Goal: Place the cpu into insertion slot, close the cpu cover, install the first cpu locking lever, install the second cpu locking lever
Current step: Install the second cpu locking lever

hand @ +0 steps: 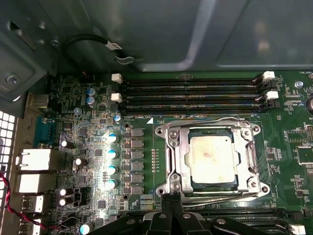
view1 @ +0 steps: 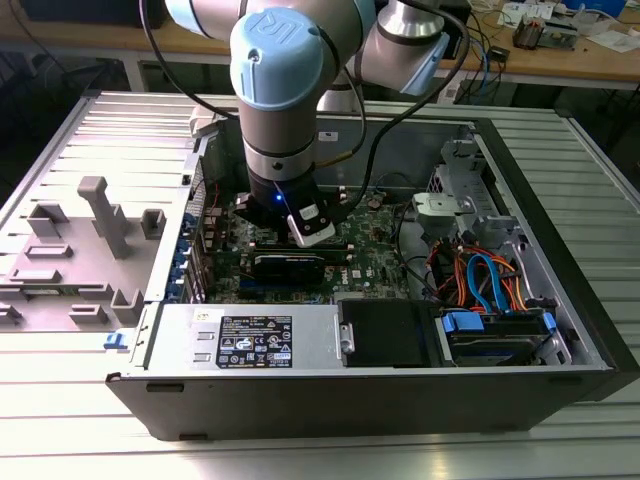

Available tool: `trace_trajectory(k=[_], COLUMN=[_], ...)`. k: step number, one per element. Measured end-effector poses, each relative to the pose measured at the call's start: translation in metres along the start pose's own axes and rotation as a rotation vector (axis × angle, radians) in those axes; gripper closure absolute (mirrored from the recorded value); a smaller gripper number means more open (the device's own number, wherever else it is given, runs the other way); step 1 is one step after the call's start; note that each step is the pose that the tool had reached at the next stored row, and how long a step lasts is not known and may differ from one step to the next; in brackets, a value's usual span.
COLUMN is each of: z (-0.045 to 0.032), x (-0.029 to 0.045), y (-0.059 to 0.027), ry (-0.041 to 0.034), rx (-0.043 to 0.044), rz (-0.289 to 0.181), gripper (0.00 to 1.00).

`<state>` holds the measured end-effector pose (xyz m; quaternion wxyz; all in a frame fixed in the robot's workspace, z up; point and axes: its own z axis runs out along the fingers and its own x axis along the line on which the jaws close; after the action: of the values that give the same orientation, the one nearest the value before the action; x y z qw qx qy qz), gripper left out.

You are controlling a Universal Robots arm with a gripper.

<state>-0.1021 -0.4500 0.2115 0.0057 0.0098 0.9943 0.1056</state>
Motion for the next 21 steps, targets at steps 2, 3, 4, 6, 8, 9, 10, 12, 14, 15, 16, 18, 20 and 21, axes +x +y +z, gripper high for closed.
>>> trace_trajectory(k=[2, 3, 4, 6, 8, 9, 10, 12, 14, 15, 16, 18, 20, 21], z=[0.0001, 0.0002, 0.0005, 0.0005, 0.0005, 0.0005, 0.0007, 0.0009, 0.0012, 0.0014, 0.0018, 0.003, 0.0037, 0.004], x=[0.0, 0.0001, 0.0001, 0.0002, 0.0007, 0.0008, 0.0008, 0.0007, 0.0007, 0.0007, 0.0007, 0.0008, 0.0008, 0.0008], y=[0.0, -0.0001, -0.0001, -0.0001, -0.0004, -0.0009, -0.0014, -0.002, -0.0023, -0.0024, -0.0026, -0.003, -0.0032, -0.0033], ry=[0.0, -0.0001, 0.0, 0.0001, 0.0003, 0.0003, 0.0003, 0.0003, 0.0003, 0.0003, 0.0003, 0.0004, 0.0003, 0.0004], rx=[-0.0001, -0.0003, -0.0018, -0.0053, -0.0118, -0.0136, -0.0146, -0.0151, -0.015, -0.015, -0.015, -0.015, -0.015, -0.0152], rz=[0.0, 0.0, 0.0, 0.0, 0.0, 0.0, 0.0, 0.0, 0.0, 0.0, 0.0, 0.0, 0.0, 0.0], gripper=[0.89, 0.89, 0.89, 0.89, 0.89, 0.89, 0.89, 0.89, 0.89, 0.89, 0.89, 0.89, 0.89, 0.89])
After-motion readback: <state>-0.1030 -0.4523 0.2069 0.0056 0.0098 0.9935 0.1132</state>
